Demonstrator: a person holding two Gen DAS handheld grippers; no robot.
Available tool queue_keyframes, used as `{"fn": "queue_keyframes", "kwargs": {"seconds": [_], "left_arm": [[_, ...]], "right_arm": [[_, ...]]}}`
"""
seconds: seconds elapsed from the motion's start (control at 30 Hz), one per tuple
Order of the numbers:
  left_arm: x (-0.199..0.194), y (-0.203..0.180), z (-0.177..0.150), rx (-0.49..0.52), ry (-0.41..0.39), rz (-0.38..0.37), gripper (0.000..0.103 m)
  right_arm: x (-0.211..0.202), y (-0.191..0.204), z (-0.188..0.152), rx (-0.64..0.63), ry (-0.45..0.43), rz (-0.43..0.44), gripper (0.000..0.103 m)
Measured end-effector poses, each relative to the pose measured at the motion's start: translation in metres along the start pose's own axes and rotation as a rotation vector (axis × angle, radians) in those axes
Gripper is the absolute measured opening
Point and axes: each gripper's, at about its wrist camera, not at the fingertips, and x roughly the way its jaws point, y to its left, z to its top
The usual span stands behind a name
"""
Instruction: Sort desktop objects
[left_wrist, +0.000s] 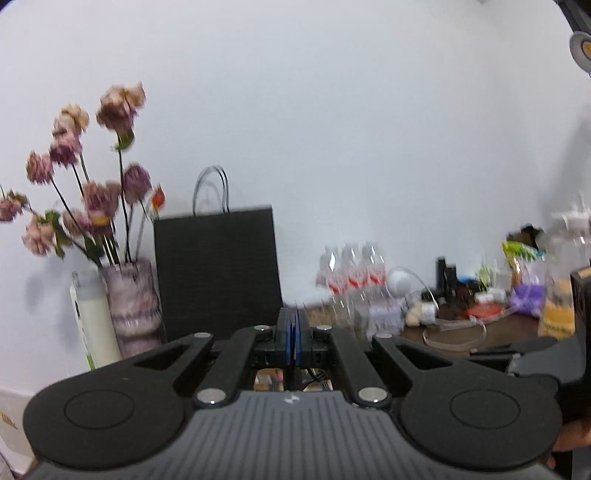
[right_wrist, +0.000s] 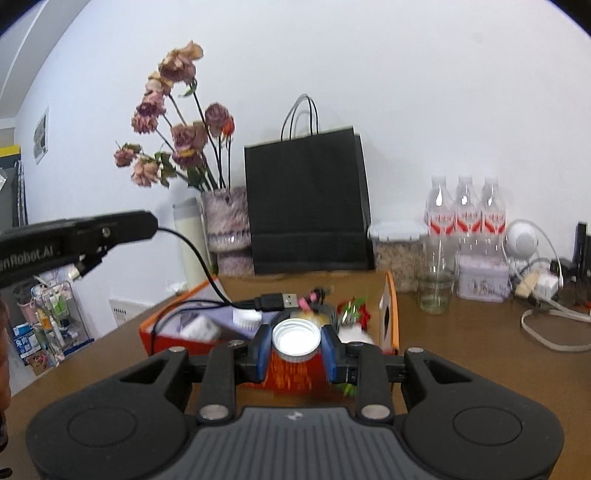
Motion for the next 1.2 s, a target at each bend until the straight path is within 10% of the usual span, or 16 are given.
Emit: {"fn": "queue_keyframes", "kwargs": {"seconds": [0.4, 0.83, 1.2], "left_arm": [[0.066, 0.043, 0.024, -0.099, -0.050, 0.070, 0.003], [0.167, 0.072, -0.065, -0.179, 0.171, 0.112, 0.003], [0.163, 0.071, -0.089, -0.154, 0.241, 0.117, 0.003]], "right_arm": [[0.063, -0.012, 0.044, 0.052, -0.055, -0.020, 0.027], [0.164, -0.039, 0.016, 0.004, 0.109, -0.068, 0.027], [0.161, -0.029, 0.000, -0.024, 0.140, -0.063, 0.027]]}}
